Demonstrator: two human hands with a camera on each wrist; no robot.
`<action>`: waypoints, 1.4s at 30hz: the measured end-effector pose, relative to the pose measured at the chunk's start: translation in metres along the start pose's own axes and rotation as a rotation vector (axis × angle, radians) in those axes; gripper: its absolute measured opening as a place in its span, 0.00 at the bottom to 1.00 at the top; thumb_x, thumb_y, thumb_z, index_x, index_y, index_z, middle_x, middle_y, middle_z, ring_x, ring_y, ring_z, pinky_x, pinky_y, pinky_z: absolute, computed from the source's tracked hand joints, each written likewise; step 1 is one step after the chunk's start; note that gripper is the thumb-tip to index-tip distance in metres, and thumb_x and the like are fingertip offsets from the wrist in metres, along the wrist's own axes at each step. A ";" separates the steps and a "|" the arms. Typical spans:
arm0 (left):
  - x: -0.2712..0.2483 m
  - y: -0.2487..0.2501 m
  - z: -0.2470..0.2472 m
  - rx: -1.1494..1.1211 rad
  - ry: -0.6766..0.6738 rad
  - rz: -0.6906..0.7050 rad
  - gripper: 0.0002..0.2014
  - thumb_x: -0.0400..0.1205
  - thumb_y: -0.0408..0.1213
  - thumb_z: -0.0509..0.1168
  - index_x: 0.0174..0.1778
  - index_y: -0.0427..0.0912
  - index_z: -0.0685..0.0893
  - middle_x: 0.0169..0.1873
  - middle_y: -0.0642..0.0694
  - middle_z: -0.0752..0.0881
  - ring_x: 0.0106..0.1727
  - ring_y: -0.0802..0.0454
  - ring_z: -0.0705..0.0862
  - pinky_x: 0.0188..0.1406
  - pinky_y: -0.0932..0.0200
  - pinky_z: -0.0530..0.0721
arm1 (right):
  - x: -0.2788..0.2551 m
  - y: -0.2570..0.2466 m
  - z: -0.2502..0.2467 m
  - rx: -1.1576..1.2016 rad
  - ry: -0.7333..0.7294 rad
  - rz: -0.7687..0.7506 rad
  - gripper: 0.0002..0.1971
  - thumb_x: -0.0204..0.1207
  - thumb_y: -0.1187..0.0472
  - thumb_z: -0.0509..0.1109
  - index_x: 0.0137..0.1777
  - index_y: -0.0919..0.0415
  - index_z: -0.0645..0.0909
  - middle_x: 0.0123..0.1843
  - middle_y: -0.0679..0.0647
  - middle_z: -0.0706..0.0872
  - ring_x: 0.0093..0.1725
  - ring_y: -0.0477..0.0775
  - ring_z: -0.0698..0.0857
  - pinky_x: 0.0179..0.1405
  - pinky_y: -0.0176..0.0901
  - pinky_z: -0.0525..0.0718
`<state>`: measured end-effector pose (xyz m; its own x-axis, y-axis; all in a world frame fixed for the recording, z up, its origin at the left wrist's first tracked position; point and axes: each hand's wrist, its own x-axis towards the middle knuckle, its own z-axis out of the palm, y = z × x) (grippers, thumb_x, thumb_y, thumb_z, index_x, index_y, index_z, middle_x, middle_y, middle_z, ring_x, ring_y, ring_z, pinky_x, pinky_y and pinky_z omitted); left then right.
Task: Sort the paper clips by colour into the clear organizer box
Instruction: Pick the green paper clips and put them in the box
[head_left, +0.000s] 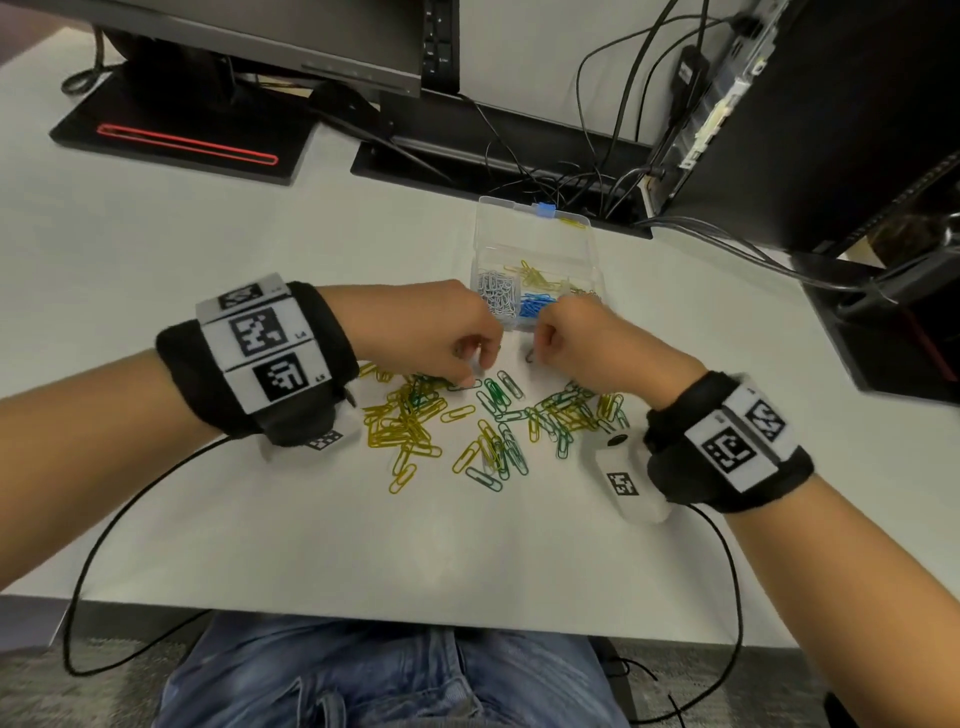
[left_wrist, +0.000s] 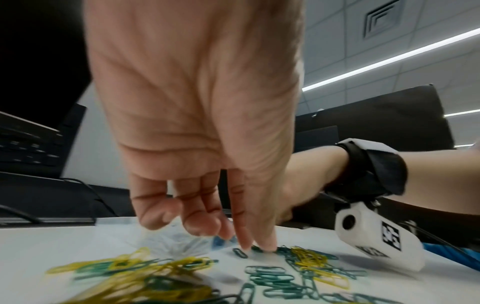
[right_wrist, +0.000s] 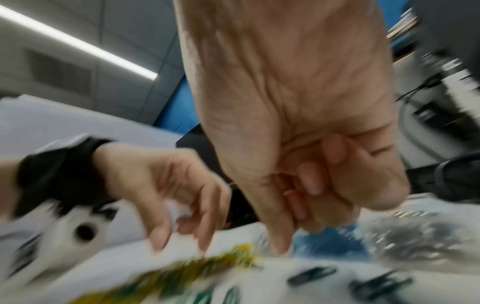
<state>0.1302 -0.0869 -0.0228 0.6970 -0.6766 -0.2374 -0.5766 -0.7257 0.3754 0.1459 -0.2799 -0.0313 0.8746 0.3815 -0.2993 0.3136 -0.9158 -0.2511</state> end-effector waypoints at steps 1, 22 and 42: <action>0.004 0.002 0.001 0.010 0.006 0.022 0.06 0.79 0.40 0.67 0.51 0.50 0.84 0.43 0.50 0.82 0.42 0.56 0.79 0.42 0.61 0.78 | -0.001 0.006 -0.006 0.056 0.072 0.054 0.09 0.76 0.67 0.67 0.35 0.57 0.80 0.44 0.56 0.84 0.45 0.58 0.83 0.47 0.51 0.84; 0.034 0.002 0.001 0.080 -0.058 -0.053 0.07 0.78 0.30 0.63 0.38 0.39 0.87 0.37 0.53 0.88 0.36 0.55 0.82 0.38 0.59 0.81 | -0.017 0.000 -0.001 0.125 0.031 -0.075 0.04 0.71 0.65 0.75 0.43 0.58 0.83 0.30 0.42 0.73 0.29 0.40 0.72 0.29 0.33 0.68; 0.000 0.020 0.024 0.101 -0.206 0.144 0.08 0.75 0.42 0.71 0.49 0.52 0.85 0.40 0.53 0.82 0.41 0.55 0.80 0.31 0.66 0.72 | 0.005 -0.013 0.001 -0.047 -0.062 -0.040 0.06 0.78 0.68 0.65 0.41 0.66 0.82 0.39 0.57 0.83 0.41 0.56 0.80 0.38 0.45 0.78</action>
<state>0.1080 -0.1044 -0.0369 0.5089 -0.7776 -0.3692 -0.7104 -0.6216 0.3300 0.1462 -0.2660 -0.0306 0.8370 0.4237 -0.3464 0.3661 -0.9039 -0.2211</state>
